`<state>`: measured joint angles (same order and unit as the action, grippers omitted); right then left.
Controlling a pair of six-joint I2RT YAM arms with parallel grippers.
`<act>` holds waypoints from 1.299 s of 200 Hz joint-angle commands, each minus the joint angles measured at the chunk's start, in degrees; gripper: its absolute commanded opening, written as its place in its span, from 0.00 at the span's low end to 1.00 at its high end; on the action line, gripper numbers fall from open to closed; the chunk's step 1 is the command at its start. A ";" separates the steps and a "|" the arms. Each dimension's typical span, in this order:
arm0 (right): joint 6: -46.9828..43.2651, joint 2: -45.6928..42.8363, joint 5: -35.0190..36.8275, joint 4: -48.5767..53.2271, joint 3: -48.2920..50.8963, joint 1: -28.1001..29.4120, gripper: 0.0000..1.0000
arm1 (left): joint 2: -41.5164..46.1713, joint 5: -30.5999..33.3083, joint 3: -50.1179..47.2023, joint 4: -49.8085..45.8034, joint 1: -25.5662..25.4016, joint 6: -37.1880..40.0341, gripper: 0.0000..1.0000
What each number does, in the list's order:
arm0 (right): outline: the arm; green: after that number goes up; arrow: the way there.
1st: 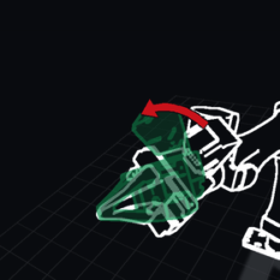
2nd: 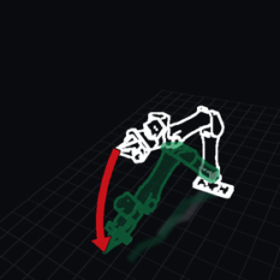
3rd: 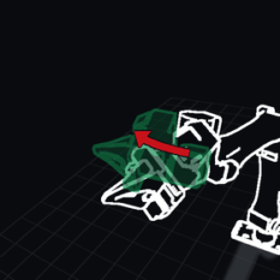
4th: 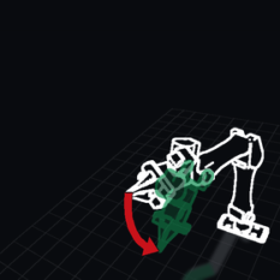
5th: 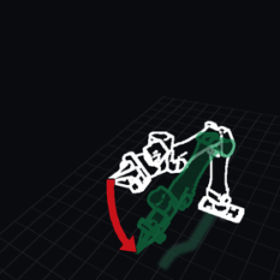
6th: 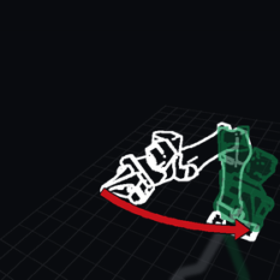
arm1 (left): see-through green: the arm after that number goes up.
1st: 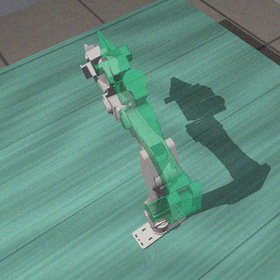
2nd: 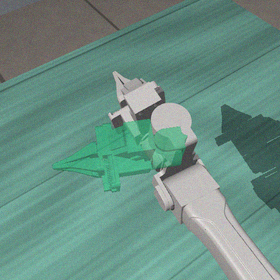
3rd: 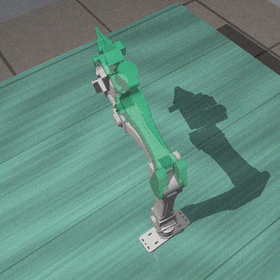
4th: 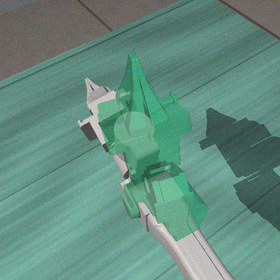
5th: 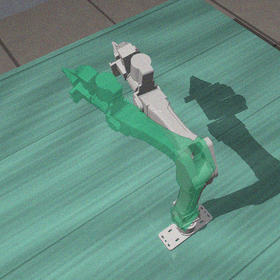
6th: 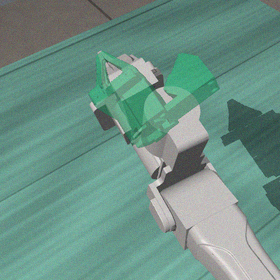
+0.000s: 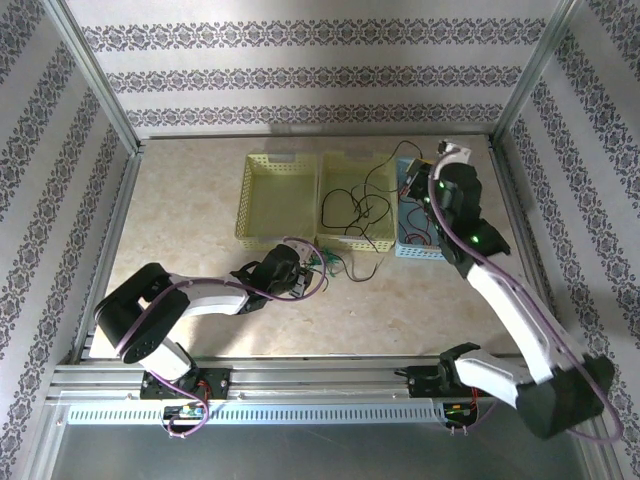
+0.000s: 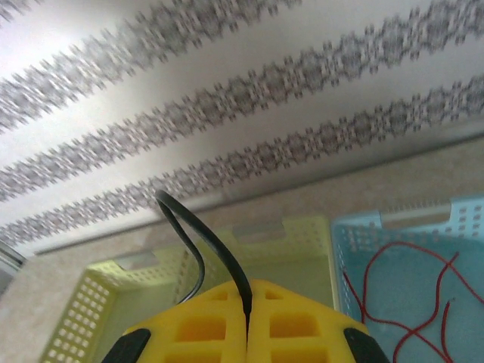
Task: Untangle the cables
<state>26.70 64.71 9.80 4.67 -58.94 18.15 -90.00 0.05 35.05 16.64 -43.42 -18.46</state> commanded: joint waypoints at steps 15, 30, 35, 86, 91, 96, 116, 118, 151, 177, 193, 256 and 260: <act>3.76 13.66 -9.04 -1.75 -3.74 -1.44 0.05 | 3.60 0.25 0.47 -2.43 0.44 -0.50 0.22; 6.81 18.28 -11.48 -1.64 -4.37 -1.52 0.09 | 4.82 0.72 -0.03 -2.82 0.44 -0.83 0.23; 7.84 19.39 -11.77 -1.76 -4.30 -1.63 0.16 | 5.22 1.05 -0.27 -2.88 0.44 -1.03 0.23; 9.26 19.42 -8.58 2.53 -1.07 -1.41 0.49 | 9.73 2.84 -3.14 -5.60 0.53 -1.91 0.27; 8.81 18.81 -8.26 2.95 -0.76 -1.43 0.50 | 10.06 2.85 -3.38 -5.82 0.53 -1.82 0.27; 8.35 18.19 -7.91 3.56 -0.44 -1.45 0.51 | 10.29 2.76 -3.52 -6.12 0.53 -1.76 0.28; 6.10 16.35 -7.94 5.28 0.66 -1.37 0.56 | 11.02 2.85 -3.98 -7.27 0.53 -1.71 0.31; 5.96 16.29 -7.89 5.51 0.71 -1.37 0.56 | 11.06 2.85 -4.06 -7.31 0.53 -1.75 0.31; 6.02 13.82 -7.51 6.74 3.34 -1.26 0.56 | 12.31 2.61 -5.05 -8.39 0.53 -2.50 0.33; 7.96 11.80 -8.48 6.09 5.59 -0.74 0.56 | 13.92 2.01 -5.76 -9.84 0.53 -2.81 0.33; 7.95 10.78 -9.47 5.51 6.60 1.01 0.56 | 14.41 1.71 -6.29 -10.48 0.53 -2.81 0.29; -3.43 13.90 -23.71 7.24 5.75 17.48 0.56 | 15.37 -2.25 -3.53 -12.83 0.53 -2.34 0.04; -4.06 14.64 -24.25 7.57 5.57 18.51 0.56 | 15.52 -2.33 -3.31 -12.92 0.57 -2.10 0.04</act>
<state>28.95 76.38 -7.03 10.13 -52.36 31.31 -76.38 -0.67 29.54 6.22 -43.38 -20.88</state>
